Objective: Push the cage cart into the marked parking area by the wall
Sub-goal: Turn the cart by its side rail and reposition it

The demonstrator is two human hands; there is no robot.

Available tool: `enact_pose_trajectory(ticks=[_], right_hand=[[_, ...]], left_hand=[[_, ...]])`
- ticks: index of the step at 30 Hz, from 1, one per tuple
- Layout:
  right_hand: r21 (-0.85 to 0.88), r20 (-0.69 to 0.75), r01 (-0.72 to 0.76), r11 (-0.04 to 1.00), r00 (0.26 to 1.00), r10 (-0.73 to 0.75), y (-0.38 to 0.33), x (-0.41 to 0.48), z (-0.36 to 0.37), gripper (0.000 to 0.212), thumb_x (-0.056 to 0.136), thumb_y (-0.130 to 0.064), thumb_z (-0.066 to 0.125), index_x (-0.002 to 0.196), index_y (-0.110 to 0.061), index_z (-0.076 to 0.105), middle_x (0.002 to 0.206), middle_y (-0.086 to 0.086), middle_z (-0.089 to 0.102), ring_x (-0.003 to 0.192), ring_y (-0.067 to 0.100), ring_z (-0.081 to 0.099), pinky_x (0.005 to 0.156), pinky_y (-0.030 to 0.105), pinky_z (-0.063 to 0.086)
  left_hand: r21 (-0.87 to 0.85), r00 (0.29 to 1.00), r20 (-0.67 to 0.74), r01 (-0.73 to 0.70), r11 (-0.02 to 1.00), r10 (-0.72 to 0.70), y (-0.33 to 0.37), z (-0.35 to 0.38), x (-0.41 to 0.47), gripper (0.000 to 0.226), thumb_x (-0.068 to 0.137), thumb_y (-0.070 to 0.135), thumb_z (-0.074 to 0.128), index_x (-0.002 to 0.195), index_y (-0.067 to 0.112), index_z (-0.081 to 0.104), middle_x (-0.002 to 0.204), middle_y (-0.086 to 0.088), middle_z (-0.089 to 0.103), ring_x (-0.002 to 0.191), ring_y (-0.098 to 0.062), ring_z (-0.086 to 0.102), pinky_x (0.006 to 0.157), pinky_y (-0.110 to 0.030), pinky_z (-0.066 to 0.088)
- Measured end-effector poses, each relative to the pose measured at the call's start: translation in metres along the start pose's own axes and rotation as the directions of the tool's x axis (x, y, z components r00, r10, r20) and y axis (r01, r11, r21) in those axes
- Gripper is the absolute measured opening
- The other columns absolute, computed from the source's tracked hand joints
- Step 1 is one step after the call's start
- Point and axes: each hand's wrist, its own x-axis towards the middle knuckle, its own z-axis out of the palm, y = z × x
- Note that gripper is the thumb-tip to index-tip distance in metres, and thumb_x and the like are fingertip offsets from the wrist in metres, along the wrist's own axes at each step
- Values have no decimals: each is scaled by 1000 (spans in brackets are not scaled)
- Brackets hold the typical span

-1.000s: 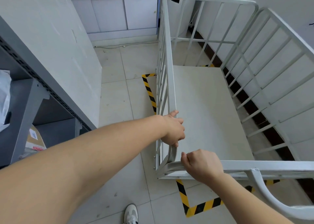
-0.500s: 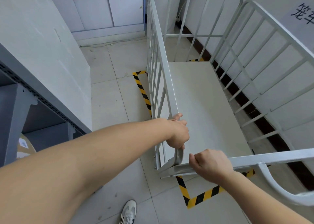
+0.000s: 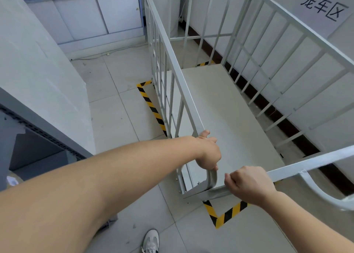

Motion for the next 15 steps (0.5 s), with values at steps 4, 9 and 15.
enact_pose_trajectory(ticks=[4,9,15], right_hand=[[-6,-19,-16,1000,1000,16,-2,-2,1,55,95,-43,23,55,-12,45,50,1,42,44,15,36,44,26,27],[-14,-43,-24,1000,999,23,-1,-1,3,57,94,-44,23,59,-9,51,55,4,53,47,18,44,49,29,39],[-10,-61,-10,1000,998,10,0,0,8,59,94,-45,23,59,-9,54,58,5,60,50,17,53,53,29,46]], left_hand=[[11,1000,-10,11,1000,-11,2,2,1,43,102,40,31,114,12,60,116,-8,56,129,-32,29,113,-60,1],[23,1000,-11,25,999,-25,4,1,-1,44,102,39,28,121,11,57,131,-10,52,138,-35,21,113,-60,0],[32,999,-15,30,999,-30,5,0,-3,44,103,39,28,120,11,57,131,-10,53,136,-35,22,114,-61,1]])
